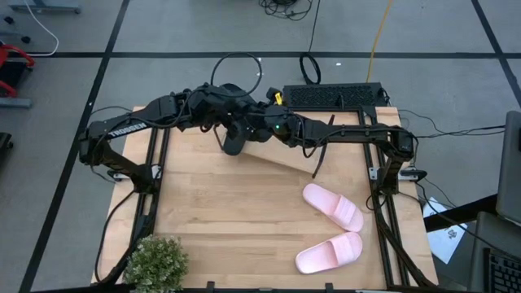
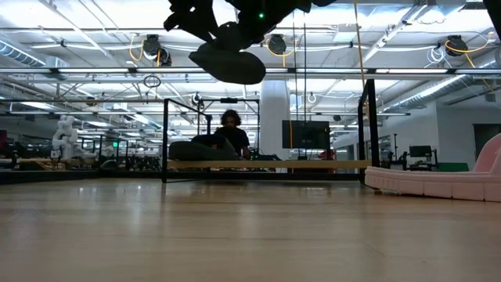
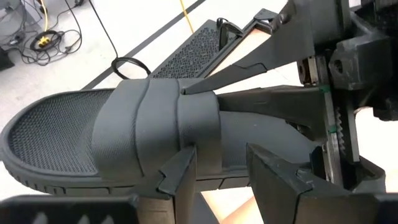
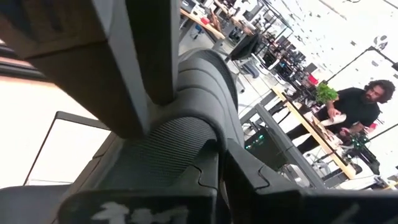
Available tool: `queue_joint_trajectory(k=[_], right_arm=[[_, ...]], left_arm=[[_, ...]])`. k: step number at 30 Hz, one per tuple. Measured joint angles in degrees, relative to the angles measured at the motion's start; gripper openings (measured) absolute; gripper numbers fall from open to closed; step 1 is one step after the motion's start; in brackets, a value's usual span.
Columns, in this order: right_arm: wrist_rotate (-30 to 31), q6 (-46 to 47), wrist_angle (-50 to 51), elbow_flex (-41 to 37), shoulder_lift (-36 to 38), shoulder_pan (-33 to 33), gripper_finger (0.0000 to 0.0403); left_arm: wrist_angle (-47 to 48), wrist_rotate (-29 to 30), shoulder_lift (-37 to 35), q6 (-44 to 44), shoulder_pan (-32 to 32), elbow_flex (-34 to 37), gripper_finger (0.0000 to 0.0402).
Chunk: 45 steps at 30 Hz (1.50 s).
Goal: Pick and place slides into the shelf
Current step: Put the black slipper on the shelf
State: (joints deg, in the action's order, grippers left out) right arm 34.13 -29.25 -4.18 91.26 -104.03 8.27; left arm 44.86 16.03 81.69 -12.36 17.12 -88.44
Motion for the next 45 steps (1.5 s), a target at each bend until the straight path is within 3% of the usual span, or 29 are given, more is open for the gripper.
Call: queue_joint_trajectory(k=[17,35,40,45], right_arm=[[-3.2,0.3,-0.7,0.0,-0.9,0.6,0.0000],[0.3,0.2,2.4,0.0,-1.0,2.2,0.0000],[0.3,-0.1,2.4,0.0,-1.0,2.3,0.0000],[0.1,-1.6,2.4,0.0,-0.7,1.5,0.0000]], left_arm=[[-5.9,-0.9,-0.3,-6.4,-0.3,0.0,0.0147],[4.8,5.0,-2.7,-10.3,0.1,0.0,0.0147],[6.8,1.5,-4.4,-9.6,3.0,-0.1,0.0147],[9.4,-8.4,-4.9,-6.7,7.9,0.0,0.0147]])
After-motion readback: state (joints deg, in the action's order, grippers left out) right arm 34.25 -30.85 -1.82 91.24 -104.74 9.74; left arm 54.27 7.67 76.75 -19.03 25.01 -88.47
